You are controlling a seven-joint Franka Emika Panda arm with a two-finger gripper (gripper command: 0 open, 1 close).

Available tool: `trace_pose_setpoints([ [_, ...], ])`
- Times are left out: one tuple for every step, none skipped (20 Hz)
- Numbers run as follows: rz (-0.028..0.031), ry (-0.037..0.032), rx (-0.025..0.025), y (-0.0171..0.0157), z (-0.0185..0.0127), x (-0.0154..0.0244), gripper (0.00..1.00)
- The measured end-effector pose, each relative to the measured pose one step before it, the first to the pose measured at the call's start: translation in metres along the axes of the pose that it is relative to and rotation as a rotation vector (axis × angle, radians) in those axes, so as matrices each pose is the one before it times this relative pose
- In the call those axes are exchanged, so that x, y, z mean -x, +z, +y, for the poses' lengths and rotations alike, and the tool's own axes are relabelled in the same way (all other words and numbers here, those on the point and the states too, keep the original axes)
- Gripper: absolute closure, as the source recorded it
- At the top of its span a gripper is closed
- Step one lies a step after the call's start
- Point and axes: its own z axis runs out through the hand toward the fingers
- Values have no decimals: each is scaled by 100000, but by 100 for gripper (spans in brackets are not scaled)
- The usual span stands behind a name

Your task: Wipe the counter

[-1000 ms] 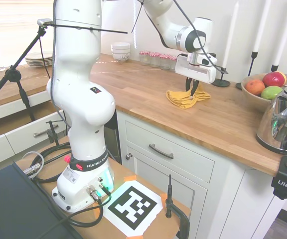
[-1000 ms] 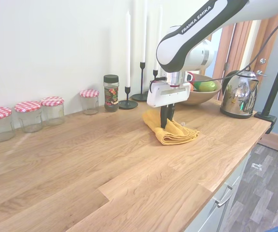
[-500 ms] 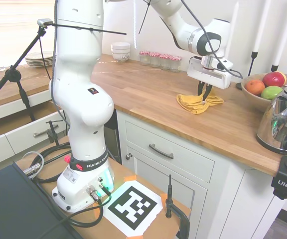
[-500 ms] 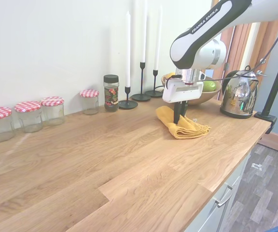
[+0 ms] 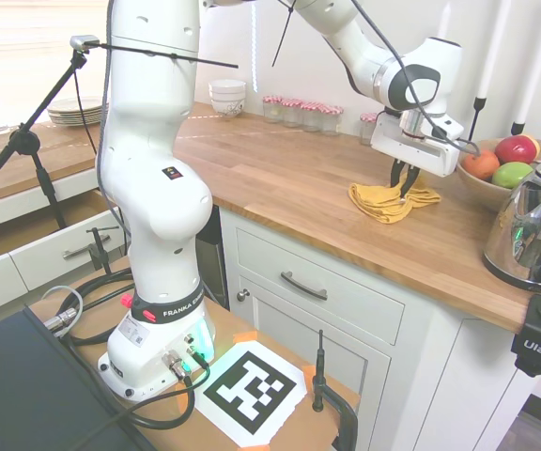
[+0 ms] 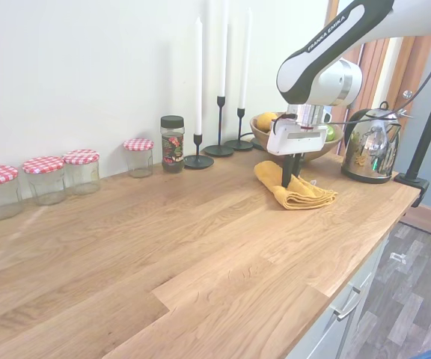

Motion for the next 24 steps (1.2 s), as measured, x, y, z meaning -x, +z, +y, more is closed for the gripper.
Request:
trace_pose_setpoints([
  [21, -434, 109, 34, -165, 108, 100],
  [27, -621, 135, 41, -279, 174, 100],
  [31, -773, 173, 45, -472, 297, 100],
  [113, -871, 230, 47, -693, 458, 100],
  [188, -699, 144, 58, -772, 549, 100],
  [140, -551, 183, 78, -924, 738, 100],
  [50, -621, 314, 125, -1022, 861, 100],
  [447, -461, 483, 97, -971, 886, 100],
  [516, -537, 296, 81, -983, 959, 100],
  [221, -472, 547, 118, -1075, 1107, 100],
  [295, -258, 289, 70, -932, 1013, 100],
  [369, -506, 404, 76, -901, 980, 100],
  [199, -293, 289, 75, -899, 957, 100],
  [140, -418, 268, 42, -872, 984, 100],
  [94, -370, 156, 31, -774, 903, 100],
  [-20, -282, 72, 59, -813, 985, 100],
  [25, -324, 269, 51, -751, 916, 100],
  [213, -311, 400, 35, -716, 859, 100],
  [60, -205, 183, 34, -776, 914, 100],
  [76, -237, 138, 32, -696, 822, 100],
  [221, -315, 266, 21, -704, 830, 100],
  [267, -308, 299, 22, -788, 918, 100],
  [355, -385, 363, 25, -796, 958, 100],
  [478, -568, 433, 20, -775, 969, 100],
])
